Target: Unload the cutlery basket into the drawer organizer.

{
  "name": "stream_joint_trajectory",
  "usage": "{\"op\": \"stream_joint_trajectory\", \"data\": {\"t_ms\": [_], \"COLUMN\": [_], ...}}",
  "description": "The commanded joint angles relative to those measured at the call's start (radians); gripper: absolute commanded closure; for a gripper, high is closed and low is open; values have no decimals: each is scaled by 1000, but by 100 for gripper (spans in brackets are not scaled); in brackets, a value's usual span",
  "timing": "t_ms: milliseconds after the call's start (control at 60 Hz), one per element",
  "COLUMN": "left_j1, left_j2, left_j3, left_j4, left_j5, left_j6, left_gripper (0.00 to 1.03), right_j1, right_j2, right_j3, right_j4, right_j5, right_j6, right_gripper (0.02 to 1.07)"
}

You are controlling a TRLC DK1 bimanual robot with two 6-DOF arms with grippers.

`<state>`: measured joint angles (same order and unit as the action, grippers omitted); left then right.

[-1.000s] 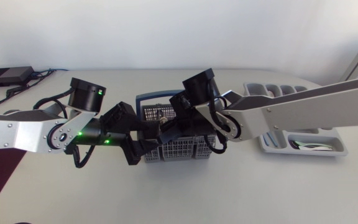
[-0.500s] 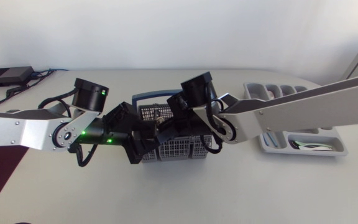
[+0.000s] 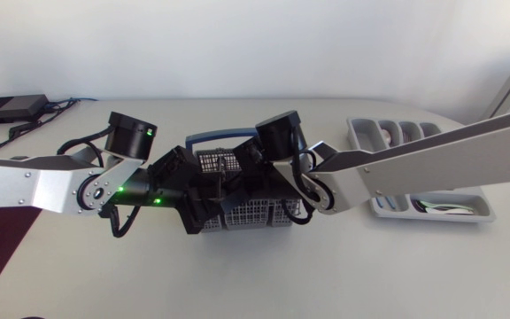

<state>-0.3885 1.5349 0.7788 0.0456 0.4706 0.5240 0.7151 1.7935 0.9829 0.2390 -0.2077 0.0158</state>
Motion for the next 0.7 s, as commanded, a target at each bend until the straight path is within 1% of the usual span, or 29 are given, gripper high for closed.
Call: {"op": "stream_joint_trajectory", "data": {"t_ms": [0,83,233,400,567,683], "left_j1": [-3,-3,2,4,2,8], "left_j2": [24,24,25,27,31,11], "left_j3": [-15,-15,-15,-15,-13,-27], "left_j4": [-24,-24,-24,-21,-21,-21], "left_j5": [3,3,3,3,3,3], "left_j6": [-19,-19,-18,-18,-18,-15], "left_gripper": [19,19,19,19,19,19], "right_j1": [26,40,43,76,83,96], "right_j2": [-14,-22,-22,-63,-89,-126], "right_j3": [-50,-59,-73,-112,-138,-168], "right_j4": [13,25,40,83,108,134], "right_j5": [16,47,62,108,123,152], "right_j6": [-19,-30,-40,-73,-102,-122], "right_gripper": [101,101,101,101,101,101]}}
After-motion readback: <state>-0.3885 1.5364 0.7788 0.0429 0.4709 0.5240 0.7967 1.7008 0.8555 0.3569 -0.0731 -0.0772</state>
